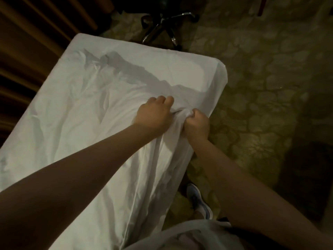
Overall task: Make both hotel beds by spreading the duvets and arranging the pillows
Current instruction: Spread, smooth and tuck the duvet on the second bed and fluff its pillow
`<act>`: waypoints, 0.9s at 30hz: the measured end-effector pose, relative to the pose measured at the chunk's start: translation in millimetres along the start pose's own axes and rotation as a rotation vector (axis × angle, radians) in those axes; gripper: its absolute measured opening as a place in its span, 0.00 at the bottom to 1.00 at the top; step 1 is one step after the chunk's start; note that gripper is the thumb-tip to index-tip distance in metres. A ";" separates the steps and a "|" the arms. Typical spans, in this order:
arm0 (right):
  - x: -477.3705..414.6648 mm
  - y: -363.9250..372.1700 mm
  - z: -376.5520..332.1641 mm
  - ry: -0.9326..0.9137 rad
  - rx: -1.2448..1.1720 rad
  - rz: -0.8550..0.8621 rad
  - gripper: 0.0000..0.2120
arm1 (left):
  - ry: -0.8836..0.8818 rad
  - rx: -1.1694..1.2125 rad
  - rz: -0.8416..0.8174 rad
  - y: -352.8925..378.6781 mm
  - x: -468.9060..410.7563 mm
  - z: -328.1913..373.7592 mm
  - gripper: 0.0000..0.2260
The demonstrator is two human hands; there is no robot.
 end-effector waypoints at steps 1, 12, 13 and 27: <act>-1.5 1.2 0.0 0.019 -0.001 0.003 0.13 | -0.024 -0.041 -0.003 10.1 4.1 4.3 0.19; 7.1 16.3 18.0 -0.201 0.255 -0.256 0.24 | -0.051 0.058 -0.178 33.9 -11.7 -8.2 0.21; 4.3 17.4 20.7 -0.190 0.325 -0.274 0.30 | -0.038 0.082 -0.147 27.4 -8.5 -11.7 0.19; 1.4 -33.9 -94.8 -0.480 0.488 -0.043 0.11 | -0.221 0.128 0.127 -58.9 47.3 -16.7 0.16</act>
Point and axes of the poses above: each hand's wrist, its own x-axis away from the middle knuckle, its own y-axis out of the palm, z = x × y, the point moved 5 cm from there along -x, towards the middle knuckle, and after that the axes turned 9 degrees about -z, right-handed, at the moved point
